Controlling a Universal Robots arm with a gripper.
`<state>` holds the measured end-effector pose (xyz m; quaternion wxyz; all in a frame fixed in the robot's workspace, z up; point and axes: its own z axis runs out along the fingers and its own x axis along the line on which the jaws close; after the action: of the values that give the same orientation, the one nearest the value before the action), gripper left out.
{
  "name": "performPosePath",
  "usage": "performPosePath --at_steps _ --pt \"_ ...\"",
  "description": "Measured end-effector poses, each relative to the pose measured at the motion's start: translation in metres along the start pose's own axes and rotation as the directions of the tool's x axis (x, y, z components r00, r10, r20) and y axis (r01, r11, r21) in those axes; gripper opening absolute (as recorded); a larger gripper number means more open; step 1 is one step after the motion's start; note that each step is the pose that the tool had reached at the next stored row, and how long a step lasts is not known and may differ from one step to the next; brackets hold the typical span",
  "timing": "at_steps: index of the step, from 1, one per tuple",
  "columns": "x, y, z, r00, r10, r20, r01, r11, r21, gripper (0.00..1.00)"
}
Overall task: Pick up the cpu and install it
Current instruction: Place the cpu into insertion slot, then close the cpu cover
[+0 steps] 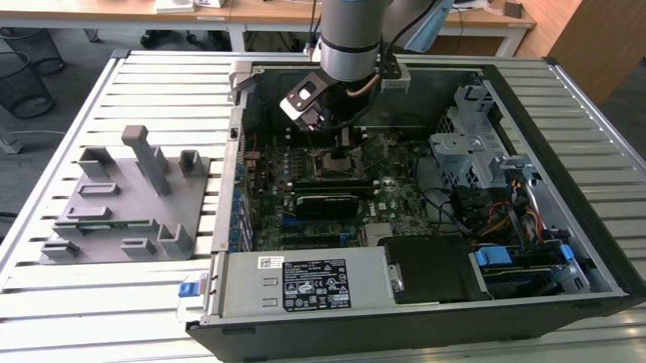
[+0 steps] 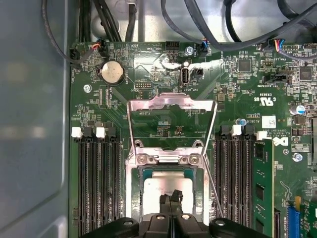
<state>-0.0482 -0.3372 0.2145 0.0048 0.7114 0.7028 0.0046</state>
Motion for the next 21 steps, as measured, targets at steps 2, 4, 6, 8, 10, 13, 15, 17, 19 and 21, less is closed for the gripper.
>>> performPosePath --at_steps 2,4,6,8,10,13,15,17,19,21 --pt "0.0 0.0 -0.001 1.0 0.0 0.0001 0.0 1.0 0.0001 0.11" --pt "0.0 0.0 -0.002 1.0 0.0 0.0 0.0 1.0 0.0001 0.11" --pt "0.0 0.0 -0.0034 1.0 0.0 0.0001 0.0 1.0 0.0002 0.11" --pt "0.0 0.0001 -0.005 1.0 0.0 0.0 0.0 1.0 0.0002 0.11" --pt "0.0 0.0001 -0.0071 1.0 0.0 0.0 0.0 1.0 0.0003 0.11" --pt "0.0 0.0001 -0.0109 1.0 0.0 0.0001 0.0 1.0 0.0005 0.11" --pt "0.0 0.0002 -0.017 1.0 0.0 0.0001 0.0 1.0 0.0007 0.11" --pt "0.0 0.0002 -0.0185 1.0 0.0 0.0 0.0 1.0 0.0007 0.11" --pt "0.0 0.0003 -0.0209 1.0 0.0 0.0 0.0 1.0 0.0007 0.11" --pt "0.0 0.0004 -0.0246 1.0 0.0 0.0 0.0 1.0 0.0007 0.11"
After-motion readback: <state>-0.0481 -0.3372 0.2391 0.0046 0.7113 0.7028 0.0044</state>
